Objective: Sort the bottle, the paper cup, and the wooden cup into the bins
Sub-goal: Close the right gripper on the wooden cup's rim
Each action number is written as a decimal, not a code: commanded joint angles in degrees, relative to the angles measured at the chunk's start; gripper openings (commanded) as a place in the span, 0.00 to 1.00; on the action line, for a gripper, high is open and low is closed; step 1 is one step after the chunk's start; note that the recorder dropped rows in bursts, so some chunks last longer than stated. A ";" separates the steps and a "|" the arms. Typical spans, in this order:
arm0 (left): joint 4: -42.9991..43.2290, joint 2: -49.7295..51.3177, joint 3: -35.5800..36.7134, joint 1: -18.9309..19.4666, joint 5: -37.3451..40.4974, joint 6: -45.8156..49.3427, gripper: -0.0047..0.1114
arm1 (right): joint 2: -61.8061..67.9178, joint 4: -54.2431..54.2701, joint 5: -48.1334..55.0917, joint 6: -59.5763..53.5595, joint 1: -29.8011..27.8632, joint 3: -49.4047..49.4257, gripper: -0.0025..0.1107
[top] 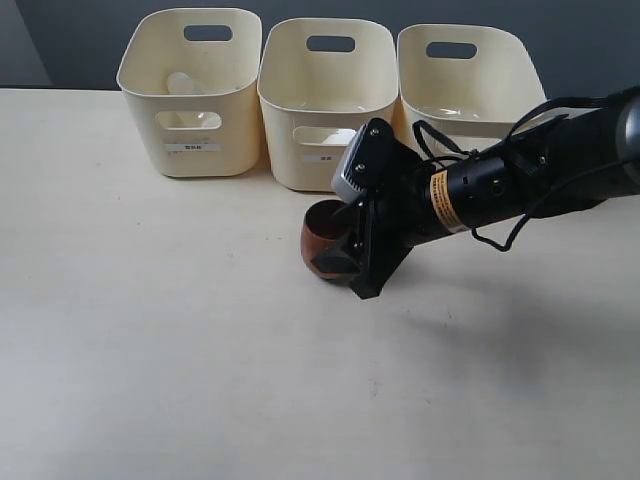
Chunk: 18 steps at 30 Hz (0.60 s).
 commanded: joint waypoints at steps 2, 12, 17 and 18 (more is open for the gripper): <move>-0.09 -0.28 0.10 0.03 -0.37 -0.19 0.04 | -0.06 1.52 0.10 -0.95 -0.10 -0.28 0.52; -0.09 -0.28 0.10 0.03 -0.37 -0.19 0.04 | 0.43 1.93 1.69 -0.84 -0.10 -0.28 0.52; -0.09 -0.28 0.10 0.03 -0.37 -0.19 0.04 | 0.62 1.93 1.69 -0.73 -0.10 -0.28 0.52; -0.09 -0.28 0.10 0.03 -0.37 -0.19 0.04 | 0.62 1.93 1.69 -0.73 -0.10 -0.28 0.52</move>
